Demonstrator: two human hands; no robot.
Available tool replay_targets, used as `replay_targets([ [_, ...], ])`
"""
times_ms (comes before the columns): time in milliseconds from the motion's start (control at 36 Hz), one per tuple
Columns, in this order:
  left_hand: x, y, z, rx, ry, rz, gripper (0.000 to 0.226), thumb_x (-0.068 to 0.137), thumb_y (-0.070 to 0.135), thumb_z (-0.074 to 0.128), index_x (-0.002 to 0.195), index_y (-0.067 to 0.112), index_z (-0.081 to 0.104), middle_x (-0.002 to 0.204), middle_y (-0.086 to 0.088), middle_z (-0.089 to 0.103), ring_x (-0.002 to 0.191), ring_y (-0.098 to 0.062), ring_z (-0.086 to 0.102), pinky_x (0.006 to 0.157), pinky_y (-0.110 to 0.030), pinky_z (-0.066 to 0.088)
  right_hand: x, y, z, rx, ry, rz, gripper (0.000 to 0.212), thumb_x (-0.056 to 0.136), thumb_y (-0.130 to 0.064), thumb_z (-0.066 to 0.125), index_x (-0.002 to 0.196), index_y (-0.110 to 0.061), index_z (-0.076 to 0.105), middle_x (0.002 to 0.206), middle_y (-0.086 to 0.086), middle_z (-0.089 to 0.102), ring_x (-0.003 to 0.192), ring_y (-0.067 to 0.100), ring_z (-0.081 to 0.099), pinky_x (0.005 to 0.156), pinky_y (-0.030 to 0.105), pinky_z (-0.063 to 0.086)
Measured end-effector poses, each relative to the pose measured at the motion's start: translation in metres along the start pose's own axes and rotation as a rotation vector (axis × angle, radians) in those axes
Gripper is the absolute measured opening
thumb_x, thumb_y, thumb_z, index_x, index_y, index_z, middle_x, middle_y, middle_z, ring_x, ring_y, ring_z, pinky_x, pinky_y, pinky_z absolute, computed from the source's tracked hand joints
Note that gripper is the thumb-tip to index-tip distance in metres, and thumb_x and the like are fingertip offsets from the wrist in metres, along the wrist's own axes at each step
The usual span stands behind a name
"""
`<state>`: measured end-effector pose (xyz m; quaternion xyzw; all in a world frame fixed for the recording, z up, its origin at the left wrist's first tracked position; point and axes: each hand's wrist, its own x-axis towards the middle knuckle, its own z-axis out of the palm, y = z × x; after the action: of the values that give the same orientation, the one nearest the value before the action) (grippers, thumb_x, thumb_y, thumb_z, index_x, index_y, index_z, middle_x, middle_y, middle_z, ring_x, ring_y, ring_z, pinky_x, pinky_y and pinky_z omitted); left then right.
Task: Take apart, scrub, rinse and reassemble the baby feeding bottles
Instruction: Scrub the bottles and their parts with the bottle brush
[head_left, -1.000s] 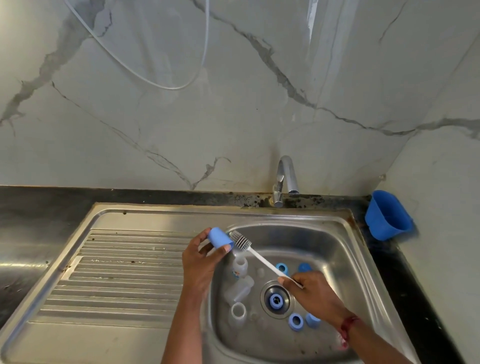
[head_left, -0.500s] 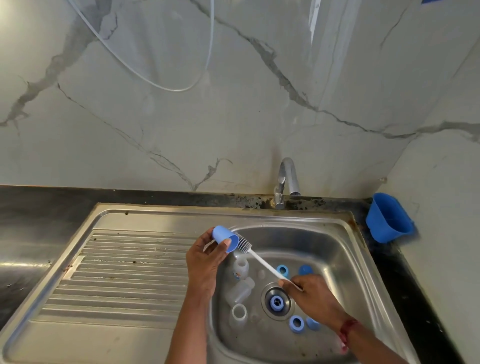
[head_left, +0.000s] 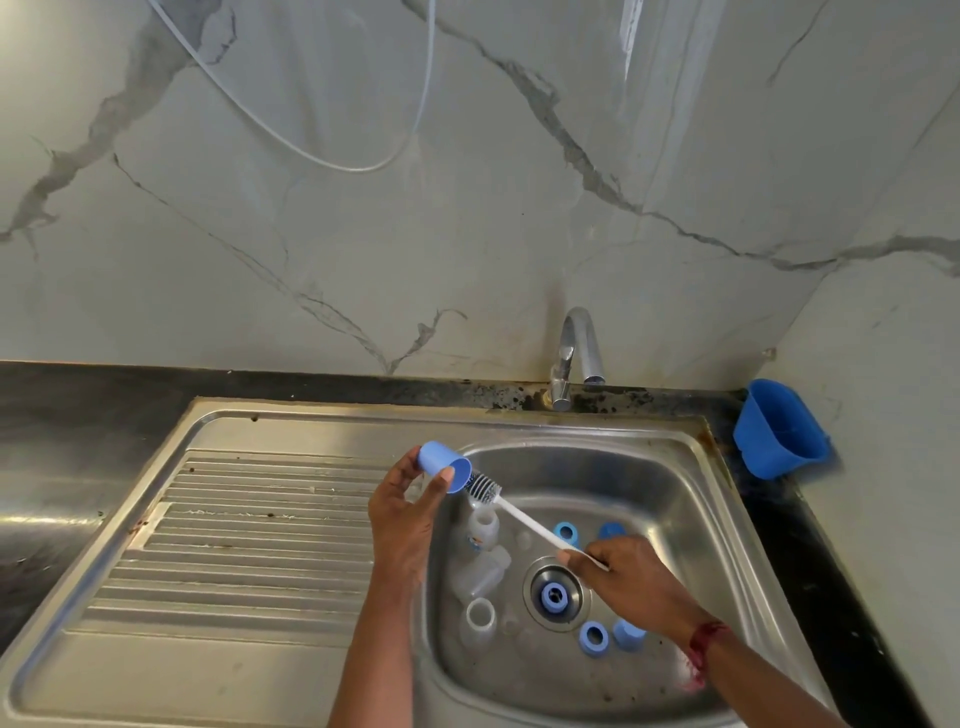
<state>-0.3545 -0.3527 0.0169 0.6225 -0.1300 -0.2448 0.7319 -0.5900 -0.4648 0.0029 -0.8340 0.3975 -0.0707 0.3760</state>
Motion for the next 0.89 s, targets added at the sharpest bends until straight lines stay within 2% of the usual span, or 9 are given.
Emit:
replay_targets([
  [56,-0.003,0.001,0.002,0.039,-0.032,0.005,0.047,0.072,0.017,0.084,0.117,0.012,0.07,0.112,-0.006,0.073,0.107,-0.021,0.068,0.09,-0.03,0.056,0.0,0.0,-0.002,-0.011,-0.007,0.004,0.059,0.092,-0.05,0.06,0.051,-0.019,0.031,0.045,-0.007,0.028,0.045,0.009,0.027,0.048,0.02,0.027],
  [139,-0.009,0.003,0.01,0.06,-0.124,0.001,0.041,0.073,0.01,0.084,0.112,0.014,0.071,0.105,-0.002,0.074,0.089,-0.002,0.07,0.072,-0.015,0.053,0.005,-0.004,-0.003,-0.001,-0.007,0.034,0.06,0.093,-0.049,0.061,0.05,-0.018,0.032,0.044,-0.007,0.03,0.043,0.009,0.028,0.047,0.021,0.027],
  [250,-0.009,0.003,0.019,0.078,-0.184,0.011,0.041,0.074,0.003,0.083,0.111,0.012,0.07,0.104,-0.002,0.073,0.084,0.003,0.069,0.068,-0.011,0.051,0.009,-0.009,-0.006,-0.03,-0.009,0.04,0.058,0.094,-0.049,0.059,0.05,-0.019,0.036,0.046,-0.006,0.035,0.041,0.007,0.032,0.047,0.019,0.029],
  [333,-0.008,0.002,0.018,0.012,-0.116,0.004,0.042,0.072,0.016,0.085,0.112,0.014,0.071,0.107,-0.004,0.073,0.095,-0.005,0.07,0.076,-0.016,0.053,0.007,-0.007,-0.008,-0.042,-0.024,0.027,0.059,0.092,-0.053,0.059,0.05,-0.019,0.035,0.046,-0.006,0.033,0.042,0.008,0.03,0.047,0.021,0.029],
  [444,-0.004,-0.003,0.008,-0.081,-0.037,-0.031,0.064,0.061,0.038,0.087,0.116,0.012,0.07,0.116,-0.011,0.071,0.114,-0.031,0.065,0.101,-0.044,0.051,0.002,-0.001,-0.011,-0.095,-0.026,0.001,0.06,0.088,-0.064,0.055,0.053,-0.019,0.036,0.049,-0.006,0.035,0.045,0.009,0.033,0.049,0.02,0.03],
  [500,-0.004,-0.004,0.008,-0.088,-0.038,-0.056,0.061,0.061,0.037,0.087,0.114,0.012,0.071,0.113,-0.012,0.072,0.111,-0.033,0.066,0.097,-0.044,0.052,0.001,0.0,-0.011,-0.103,-0.02,-0.003,0.06,0.087,-0.066,0.054,0.053,-0.019,0.037,0.049,-0.006,0.035,0.045,0.009,0.033,0.05,0.021,0.031],
  [611,-0.01,-0.003,0.019,-0.066,-0.116,-0.082,0.046,0.066,0.026,0.084,0.109,0.013,0.072,0.101,-0.008,0.076,0.092,-0.022,0.071,0.075,-0.03,0.056,0.005,-0.004,-0.006,-0.043,-0.017,0.011,0.059,0.09,-0.059,0.058,0.052,-0.019,0.034,0.048,-0.006,0.032,0.044,0.008,0.031,0.049,0.022,0.031],
  [750,-0.011,-0.002,0.026,-0.1,-0.078,-0.088,0.054,0.065,0.027,0.084,0.114,0.008,0.07,0.097,-0.004,0.075,0.087,-0.015,0.07,0.073,-0.028,0.056,0.009,-0.011,-0.002,-0.03,-0.007,-0.013,0.058,0.092,-0.052,0.059,0.051,-0.019,0.035,0.045,-0.008,0.033,0.044,0.008,0.033,0.049,0.02,0.031],
  [889,-0.004,-0.001,0.017,-0.227,0.021,-0.11,0.038,0.069,0.023,0.081,0.104,0.013,0.071,0.09,0.002,0.073,0.082,-0.014,0.067,0.072,-0.029,0.052,0.002,-0.005,0.002,-0.018,-0.004,-0.043,0.06,0.089,-0.063,0.054,0.056,-0.015,0.042,0.05,-0.004,0.037,0.047,0.008,0.033,0.051,0.025,0.034],
])
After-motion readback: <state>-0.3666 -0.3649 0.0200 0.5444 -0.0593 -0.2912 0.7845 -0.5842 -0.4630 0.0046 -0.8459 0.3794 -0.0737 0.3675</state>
